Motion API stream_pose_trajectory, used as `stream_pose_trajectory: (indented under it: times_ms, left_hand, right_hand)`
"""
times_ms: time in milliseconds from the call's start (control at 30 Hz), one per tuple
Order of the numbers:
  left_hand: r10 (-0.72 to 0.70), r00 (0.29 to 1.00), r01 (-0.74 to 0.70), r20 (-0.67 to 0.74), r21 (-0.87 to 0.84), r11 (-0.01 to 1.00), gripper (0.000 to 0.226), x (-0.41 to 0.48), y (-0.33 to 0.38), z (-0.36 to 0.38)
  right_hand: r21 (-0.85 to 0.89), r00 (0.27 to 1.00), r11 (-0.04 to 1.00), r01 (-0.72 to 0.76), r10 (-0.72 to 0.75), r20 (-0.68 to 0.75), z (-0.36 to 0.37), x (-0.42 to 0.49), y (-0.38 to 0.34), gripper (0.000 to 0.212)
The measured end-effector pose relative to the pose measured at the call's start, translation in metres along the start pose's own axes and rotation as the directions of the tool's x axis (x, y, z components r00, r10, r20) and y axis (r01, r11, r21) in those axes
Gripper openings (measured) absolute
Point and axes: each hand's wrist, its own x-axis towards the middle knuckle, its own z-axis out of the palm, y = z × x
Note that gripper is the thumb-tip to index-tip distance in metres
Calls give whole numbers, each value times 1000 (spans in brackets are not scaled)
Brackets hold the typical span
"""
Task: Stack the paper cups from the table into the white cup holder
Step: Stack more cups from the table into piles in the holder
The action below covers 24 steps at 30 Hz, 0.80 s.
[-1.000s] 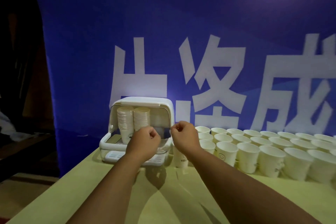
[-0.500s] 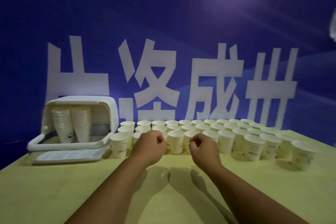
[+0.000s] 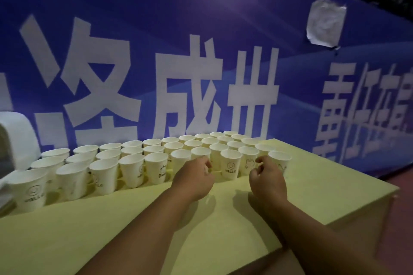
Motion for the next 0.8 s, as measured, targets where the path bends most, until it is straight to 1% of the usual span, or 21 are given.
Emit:
stream_pose_trajectory:
  times_ms: [67,100,133,200,267,333,400,467,500,533,633,733,800]
  left_hand:
    - [25,995,-26,96,9,1000,65,9,9,19]
    - [36,989,-37,141,4,999,79,14,12,27]
    - [42,983,-45,181,8,999,88,17,16,34]
    - [62,975,-71,213,35,997,94,25,22,45]
    - [63,979,-75,194,60,995,89,34,26,52]
    - [50,983,-67,174,91,994,74,40,30,55]
    - [52,991,-68,126,123,990,45,43,30,59]
    - [59,997,-66,47,155,986,12,43,29,60]
    - [62,998,-64,18,153,986,5,41,26,59]
    - [60,998,-59,-4,146,987,7,38,23,56]
    - [74,996,-67,-48,131,989,18,26,11,41]
    - [92,991,-76,-93,168,983,24,12,-2,15]
    - [95,987,-65,-130,213,975,27,1,-10,-3]
  right_hand:
    - [-55,999,998,9,-11,-35,-9,9,19,56]
    - [-66,999,998,-8,5,-49,-11,14,28,65]
    - [-65,997,997,-42,38,-61,-11,17,34,70]
    - [-92,994,992,-92,85,-71,-7,21,41,72]
    - [-140,994,985,-101,92,-65,-5,23,42,66]
    - [-145,992,984,-107,97,-75,-6,23,43,55]
    - [-147,984,979,-143,125,-125,-8,26,45,40]
    - [-177,973,968,-177,145,-179,-8,28,45,19]
    - [-192,971,964,-182,146,-188,-8,27,45,9]
    - [-196,972,964,-179,142,-188,-8,26,44,5]
    - [-174,978,977,-127,94,-188,-11,20,40,11]
    - [-204,977,979,-24,-20,-213,-11,9,28,16]
    - [-201,979,978,47,-85,-183,-7,0,14,19]
